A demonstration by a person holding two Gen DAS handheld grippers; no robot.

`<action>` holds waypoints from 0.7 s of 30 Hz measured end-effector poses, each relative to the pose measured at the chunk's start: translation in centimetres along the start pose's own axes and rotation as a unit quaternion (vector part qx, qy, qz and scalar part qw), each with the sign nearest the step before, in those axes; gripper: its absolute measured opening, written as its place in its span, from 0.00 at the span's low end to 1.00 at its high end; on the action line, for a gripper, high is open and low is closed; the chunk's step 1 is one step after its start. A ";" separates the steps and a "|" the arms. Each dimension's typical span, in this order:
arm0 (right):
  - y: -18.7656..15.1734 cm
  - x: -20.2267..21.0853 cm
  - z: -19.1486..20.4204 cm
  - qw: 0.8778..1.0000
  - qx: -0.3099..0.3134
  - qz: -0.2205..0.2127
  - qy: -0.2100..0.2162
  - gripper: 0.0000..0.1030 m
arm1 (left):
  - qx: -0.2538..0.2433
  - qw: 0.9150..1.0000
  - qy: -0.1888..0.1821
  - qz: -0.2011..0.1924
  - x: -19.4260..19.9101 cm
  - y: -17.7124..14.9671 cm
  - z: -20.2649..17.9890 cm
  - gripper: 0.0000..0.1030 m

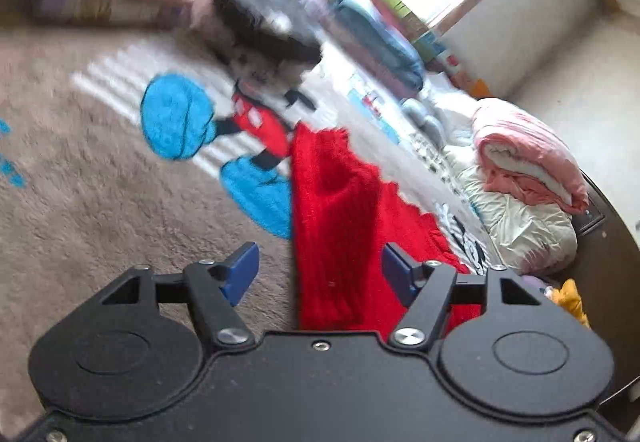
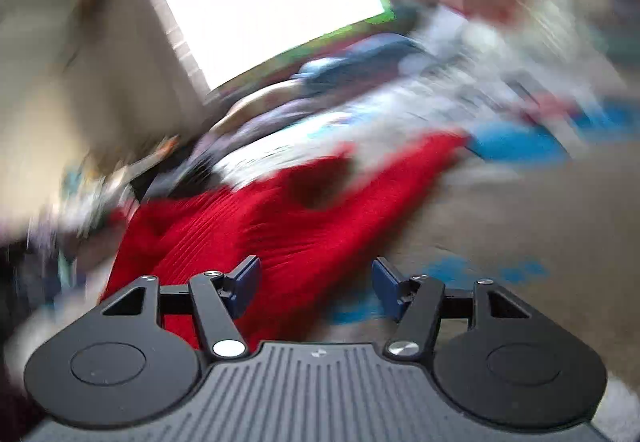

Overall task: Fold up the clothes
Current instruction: 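Grasp a sweater sleeve cuff with the left gripper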

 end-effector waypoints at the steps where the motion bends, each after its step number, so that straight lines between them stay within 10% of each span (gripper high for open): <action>1: 0.4 -0.1 -1.4 0.999 -0.048 -0.003 0.022 0.60 | 0.005 1.000 -0.006 0.007 -0.6 0.5 0.1 0.65; 6: 0.4 -0.9 -1.4 0.997 -0.039 0.002 0.073 0.83 | -0.022 0.999 0.010 0.022 -4.0 3.2 -0.3 0.65; 21: -0.2 -0.5 -1.8 0.992 -0.041 -0.013 0.122 0.84 | -0.058 0.996 0.053 0.033 -14.6 11.2 0.1 0.62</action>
Point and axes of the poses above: each gripper's, at about its wrist camera, not at the fingertips, and x roughly against the way its jaws point, z to its left, y to its top, the point moved 6 cm from there along -x, roughly the way its jaws point, and after that the axes turned 3 degrees about z, right-handed, at the moved point
